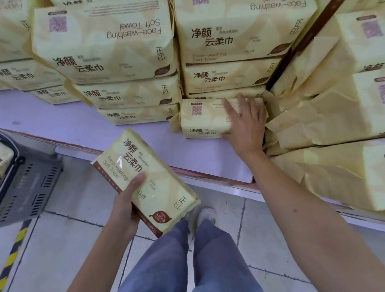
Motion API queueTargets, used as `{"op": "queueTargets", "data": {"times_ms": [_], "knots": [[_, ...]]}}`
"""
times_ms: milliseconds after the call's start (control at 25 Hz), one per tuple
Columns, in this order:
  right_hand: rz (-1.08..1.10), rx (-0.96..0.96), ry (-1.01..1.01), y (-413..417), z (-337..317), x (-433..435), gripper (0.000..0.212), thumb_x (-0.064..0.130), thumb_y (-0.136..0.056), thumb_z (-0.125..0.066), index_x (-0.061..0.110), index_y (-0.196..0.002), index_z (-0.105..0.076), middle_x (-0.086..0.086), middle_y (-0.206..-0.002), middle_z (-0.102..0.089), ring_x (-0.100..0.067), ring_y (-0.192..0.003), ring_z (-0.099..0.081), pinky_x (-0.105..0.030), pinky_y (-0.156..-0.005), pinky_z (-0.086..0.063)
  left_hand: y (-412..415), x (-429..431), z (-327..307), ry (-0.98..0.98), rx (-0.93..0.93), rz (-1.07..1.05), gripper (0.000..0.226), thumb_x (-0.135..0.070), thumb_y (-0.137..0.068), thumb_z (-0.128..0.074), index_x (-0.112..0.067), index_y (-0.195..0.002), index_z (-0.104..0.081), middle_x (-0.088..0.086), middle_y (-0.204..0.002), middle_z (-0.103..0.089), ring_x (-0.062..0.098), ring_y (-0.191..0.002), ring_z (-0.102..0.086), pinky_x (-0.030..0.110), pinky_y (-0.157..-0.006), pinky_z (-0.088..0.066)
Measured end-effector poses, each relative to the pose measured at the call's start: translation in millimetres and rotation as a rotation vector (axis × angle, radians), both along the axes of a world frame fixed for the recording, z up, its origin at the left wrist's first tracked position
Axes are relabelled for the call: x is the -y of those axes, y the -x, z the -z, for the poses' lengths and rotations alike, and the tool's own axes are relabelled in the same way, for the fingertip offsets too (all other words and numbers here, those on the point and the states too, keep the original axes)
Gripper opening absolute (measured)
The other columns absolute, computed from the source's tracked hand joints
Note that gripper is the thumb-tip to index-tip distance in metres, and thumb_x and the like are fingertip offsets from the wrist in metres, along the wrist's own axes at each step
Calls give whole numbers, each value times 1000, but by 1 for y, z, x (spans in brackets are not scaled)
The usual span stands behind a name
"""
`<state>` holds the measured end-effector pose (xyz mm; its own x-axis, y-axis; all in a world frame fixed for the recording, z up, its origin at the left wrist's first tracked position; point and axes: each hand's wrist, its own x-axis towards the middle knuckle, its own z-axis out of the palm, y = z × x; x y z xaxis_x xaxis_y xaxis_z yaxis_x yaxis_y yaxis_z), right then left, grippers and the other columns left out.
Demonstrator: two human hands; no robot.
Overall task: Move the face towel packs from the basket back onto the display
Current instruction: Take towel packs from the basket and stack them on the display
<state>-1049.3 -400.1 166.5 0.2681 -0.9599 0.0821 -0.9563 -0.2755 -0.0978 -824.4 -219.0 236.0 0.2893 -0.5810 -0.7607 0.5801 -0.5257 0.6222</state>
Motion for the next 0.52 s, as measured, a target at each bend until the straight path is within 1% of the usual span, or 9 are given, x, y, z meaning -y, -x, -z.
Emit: {"op": "queueTargets", "data": {"times_ms": [80, 120, 240, 400, 520], "knots": [[46, 56, 66, 3, 7, -8, 96, 46, -52, -84, 20, -136, -47, -17, -140, -47, -42, -130, -42, -56, -109, -25, 0, 1, 3, -10, -1, -12, 24, -26, -77, -64, -24, -100, -62, -6, -84, -75, 14, -82, -68, 36, -76, -52], [46, 97, 82, 5, 9, -9, 94, 49, -53, -82, 20, -136, -48, -17, -140, -47, -42, -131, -41, -55, -109, -25, 0, 2, 4, -17, -1, -14, 26, -27, -74, -66, -24, -100, -62, -5, -84, -75, 15, -84, -68, 36, -77, -52], [18, 195, 108, 10, 12, -4, 88, 47, -56, -81, 19, -133, -52, -17, -140, -48, -42, -132, -40, -54, -110, -24, 1, 1, 8, -35, 5, 7, 40, -27, -64, -76, -24, -102, -63, -4, -89, -75, 17, -85, -68, 37, -77, -52], [-6, 162, 147, 14, 17, 0, 89, 46, -53, -82, 20, -133, -52, -16, -139, -49, -41, -131, -42, -43, -110, -15, 3, -2, 12, -46, 12, 21, 39, -34, -64, -69, -26, -101, -63, -4, -88, -75, 15, -79, -70, 38, -77, -53], [-4, 143, 139, 13, 18, 3, 87, 45, -57, -81, 21, -135, -49, -15, -142, -47, -40, -133, -39, -46, -111, -18, 6, -3, 14, -49, 11, 21, 41, -34, -63, -70, -25, -103, -63, -2, -93, -75, 18, -85, -69, 39, -79, -53]]}}
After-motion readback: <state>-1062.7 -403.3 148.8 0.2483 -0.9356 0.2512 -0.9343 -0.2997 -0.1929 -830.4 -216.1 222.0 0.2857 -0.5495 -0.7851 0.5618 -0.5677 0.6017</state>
